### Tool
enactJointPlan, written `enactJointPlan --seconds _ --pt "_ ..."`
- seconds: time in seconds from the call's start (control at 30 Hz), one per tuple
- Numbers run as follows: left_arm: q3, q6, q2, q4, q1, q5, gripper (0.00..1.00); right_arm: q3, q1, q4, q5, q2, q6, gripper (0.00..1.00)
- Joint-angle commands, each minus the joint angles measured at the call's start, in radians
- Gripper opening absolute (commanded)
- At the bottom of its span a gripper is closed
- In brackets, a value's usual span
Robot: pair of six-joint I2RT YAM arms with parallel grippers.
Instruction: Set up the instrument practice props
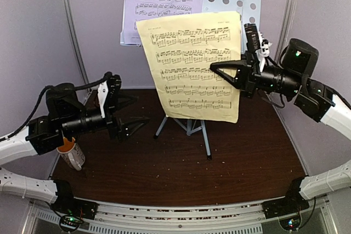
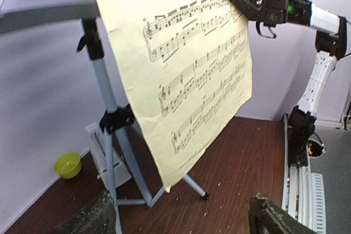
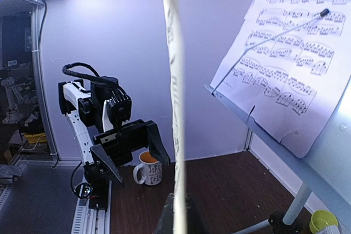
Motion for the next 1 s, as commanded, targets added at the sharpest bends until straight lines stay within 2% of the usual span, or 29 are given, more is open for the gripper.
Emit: enactJointPlan --seconds 0.0,0.27,0.4,0.6,0.8,0.87,0.97 --pt "0.152 0.058 0.105 0.194 -0.064 0.088 0.84 -0.020 -0.026 0.134 -0.046 -0.065 0.151 0.00" --pt "0.290 0.083 0.245 0.331 -0.108 0.114 0.70 -0.038 -0.065 0.233 -0.060 -0.132 0.241 0.00" --pt "0.409 0.081 0.328 0.321 -0.114 0.132 0.61 -0.009 -0.083 0.249 -0.058 -0.130 0.254 0.00" --pt "0.605 0.092 0.449 0.283 -0.120 0.109 0.37 0.072 -0.122 0.245 -0.046 -0.097 0.244 0.00" --pt "0.751 0.135 0.530 0.251 -0.122 0.061 0.04 0.150 -0.169 0.281 -0.030 -0.040 0.263 0.00" --pt "0.789 0.152 0.551 0.237 -0.122 0.030 0.00 0.184 -0.186 0.281 -0.018 -0.019 0.267 0.00" --pt "0.863 0.183 0.587 0.199 -0.120 -0.015 0.00 0.245 -0.216 0.269 -0.001 0.019 0.273 0.00"
